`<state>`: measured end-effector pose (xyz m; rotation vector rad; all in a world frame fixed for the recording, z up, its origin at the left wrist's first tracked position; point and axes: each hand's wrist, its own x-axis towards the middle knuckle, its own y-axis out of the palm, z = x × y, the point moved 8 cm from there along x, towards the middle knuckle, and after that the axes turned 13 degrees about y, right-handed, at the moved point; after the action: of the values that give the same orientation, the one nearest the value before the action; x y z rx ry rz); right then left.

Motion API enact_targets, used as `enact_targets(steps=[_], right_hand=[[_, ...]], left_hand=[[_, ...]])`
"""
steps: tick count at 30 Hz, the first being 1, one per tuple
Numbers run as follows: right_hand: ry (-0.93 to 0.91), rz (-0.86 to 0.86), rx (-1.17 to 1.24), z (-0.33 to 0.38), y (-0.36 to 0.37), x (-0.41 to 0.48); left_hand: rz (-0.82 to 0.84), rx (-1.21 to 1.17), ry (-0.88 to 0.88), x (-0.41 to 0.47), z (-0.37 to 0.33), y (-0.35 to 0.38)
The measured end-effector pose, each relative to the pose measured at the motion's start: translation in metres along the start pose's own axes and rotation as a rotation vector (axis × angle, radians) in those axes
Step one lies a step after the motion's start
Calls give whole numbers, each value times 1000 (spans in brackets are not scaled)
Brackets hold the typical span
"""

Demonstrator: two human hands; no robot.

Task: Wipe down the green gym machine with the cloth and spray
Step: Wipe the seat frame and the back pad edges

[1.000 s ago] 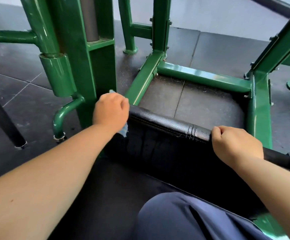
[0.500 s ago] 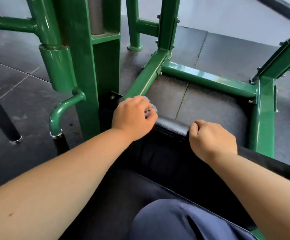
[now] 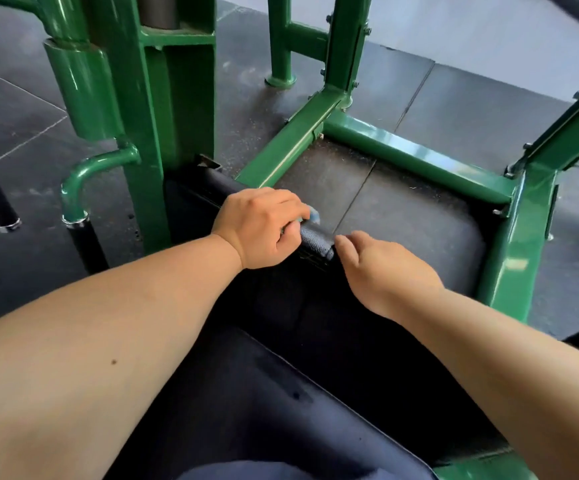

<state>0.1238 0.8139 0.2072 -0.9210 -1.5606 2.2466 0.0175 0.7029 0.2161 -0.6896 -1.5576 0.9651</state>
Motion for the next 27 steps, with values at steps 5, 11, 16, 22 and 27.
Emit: enact_targets(steps=[5, 11, 16, 22, 27], right_hand=[[205, -102, 11, -71, -6, -8], [158, -214, 63, -61, -12, -11], [148, -254, 43, -58, -15, -6], [187, -292, 90, -64, -15, -11], [175, -292, 82, -60, -13, -9]], left_hand=[[347, -135, -166, 13, 1, 8], [844, 64, -527, -1, 117, -15], [1001, -213, -438, 19, 67, 37], [1111, 15, -259, 26, 92, 31], [1185, 269, -429, 8, 139, 13]])
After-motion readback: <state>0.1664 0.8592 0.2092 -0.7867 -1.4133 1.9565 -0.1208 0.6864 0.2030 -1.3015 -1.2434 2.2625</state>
